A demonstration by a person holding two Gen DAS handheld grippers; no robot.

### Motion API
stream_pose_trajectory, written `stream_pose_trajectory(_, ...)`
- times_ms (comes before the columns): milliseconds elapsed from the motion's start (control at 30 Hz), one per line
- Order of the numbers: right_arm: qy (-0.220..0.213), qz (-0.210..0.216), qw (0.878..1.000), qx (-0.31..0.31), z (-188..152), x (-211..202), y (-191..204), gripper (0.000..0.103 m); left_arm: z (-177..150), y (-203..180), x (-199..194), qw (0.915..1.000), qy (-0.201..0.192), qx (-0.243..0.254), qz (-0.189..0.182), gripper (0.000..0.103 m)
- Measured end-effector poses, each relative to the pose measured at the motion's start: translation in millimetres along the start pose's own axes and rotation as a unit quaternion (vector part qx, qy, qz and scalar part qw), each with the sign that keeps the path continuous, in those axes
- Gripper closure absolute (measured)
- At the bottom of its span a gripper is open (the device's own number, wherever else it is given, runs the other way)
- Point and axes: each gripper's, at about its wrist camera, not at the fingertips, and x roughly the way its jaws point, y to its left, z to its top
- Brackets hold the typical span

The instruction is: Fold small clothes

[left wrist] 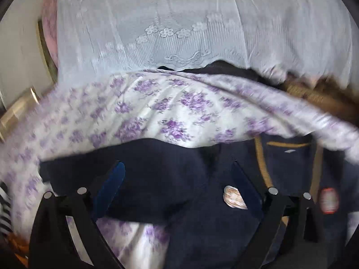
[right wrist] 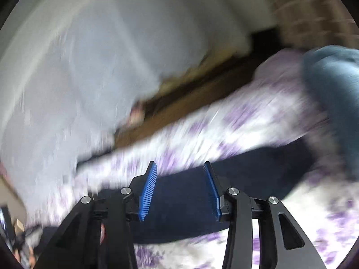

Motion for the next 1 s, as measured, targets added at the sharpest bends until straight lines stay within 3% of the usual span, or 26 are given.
stream_pose_trajectory(33,0.032,-0.001,0.999,-0.019,-3,16,5,0.058,-3,-1,13,0.9996,0.007,0.003,0.027,0.010)
stream_pose_trajectory(100,0.115,-0.042,0.991,-0.053,-16,53,8,0.053,-12,1,49,0.9957,0.063,0.005,0.068,0.010)
stream_pose_trajectory(133,0.145,-0.051,0.987,-0.049,-21,64,6,0.054,-19,9,69,0.9920,0.106,-0.001,0.069,0.006)
stream_pose_trajectory(167,0.133,-0.059,0.988,-0.047,-16,60,6,0.054,-25,21,83,0.9895,0.137,-0.028,0.037,0.006)
stream_pose_trajectory(233,0.108,-0.098,0.988,-0.058,-9,50,19,0.052,-19,31,72,0.9909,0.120,-0.058,0.021,0.007)
stream_pose_trajectory(300,0.090,-0.063,0.990,-0.087,-8,43,48,0.051,-10,28,53,0.9926,0.100,-0.068,-0.010,0.007)
stream_pose_trajectory(400,0.123,-0.018,0.985,-0.115,-17,62,91,0.047,-1,2,25,0.9968,0.061,-0.030,-0.041,0.005)
stream_pose_trajectory(433,0.127,-0.014,0.984,-0.121,-20,68,103,0.047,0,-6,20,0.9977,0.053,-0.013,-0.039,0.004)
stream_pose_trajectory(500,0.146,-0.028,0.978,-0.147,-33,92,121,0.039,-1,-29,25,0.9988,0.032,0.035,0.007,0.004)
stream_pose_trajectory(533,0.161,-0.043,0.973,-0.158,-41,103,125,0.033,-3,-36,30,0.9979,0.033,0.049,0.027,0.004)
stream_pose_trajectory(567,0.180,-0.062,0.967,-0.169,-50,118,124,0.033,-11,-42,53,0.9951,0.058,0.066,0.046,0.004)
stream_pose_trajectory(600,0.178,-0.065,0.967,-0.169,-48,117,124,0.033,-14,-42,72,0.9921,0.097,0.069,0.041,0.004)
stream_pose_trajectory(633,0.174,-0.062,0.969,-0.166,-45,114,123,0.033,-14,-33,78,0.9933,0.106,0.042,0.015,0.004)
stream_pose_trajectory(767,0.131,-0.013,0.986,-0.097,-33,79,99,0.033,-10,6,62,0.9934,0.091,-0.033,-0.061,0.004)
stream_pose_trajectory(867,0.089,-0.010,0.995,-0.030,-17,40,61,0.032,-6,16,42,0.9902,0.081,-0.062,-0.095,0.005)
stream_pose_trajectory(1000,0.063,-0.008,0.995,0.078,-1,-1,-7,0.032,-7,-1,-4,0.9841,0.068,-0.049,-0.157,0.004)
